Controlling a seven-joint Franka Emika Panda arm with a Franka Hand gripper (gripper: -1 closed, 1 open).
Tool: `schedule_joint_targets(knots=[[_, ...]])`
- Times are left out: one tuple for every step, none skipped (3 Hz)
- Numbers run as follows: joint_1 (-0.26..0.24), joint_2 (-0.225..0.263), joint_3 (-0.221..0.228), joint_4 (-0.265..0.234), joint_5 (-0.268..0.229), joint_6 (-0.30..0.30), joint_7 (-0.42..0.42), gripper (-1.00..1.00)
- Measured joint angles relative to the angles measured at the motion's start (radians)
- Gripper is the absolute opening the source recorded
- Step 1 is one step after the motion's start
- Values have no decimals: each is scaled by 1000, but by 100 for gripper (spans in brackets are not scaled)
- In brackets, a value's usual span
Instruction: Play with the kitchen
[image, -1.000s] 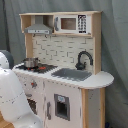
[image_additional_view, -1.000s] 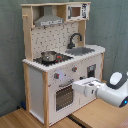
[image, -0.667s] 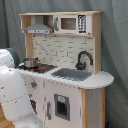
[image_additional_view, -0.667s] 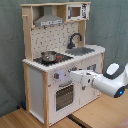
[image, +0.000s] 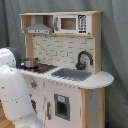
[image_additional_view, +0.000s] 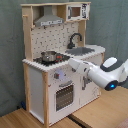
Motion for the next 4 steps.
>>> schedule_joint_targets(knots=[[-7,49,-27,37,26,-76,35,100],[-31,96,-49,43,63,-91,121,100],[-69,125,-56,45,117,-87,195,100],[-114,171,-59,81,168,-87,252,100]])
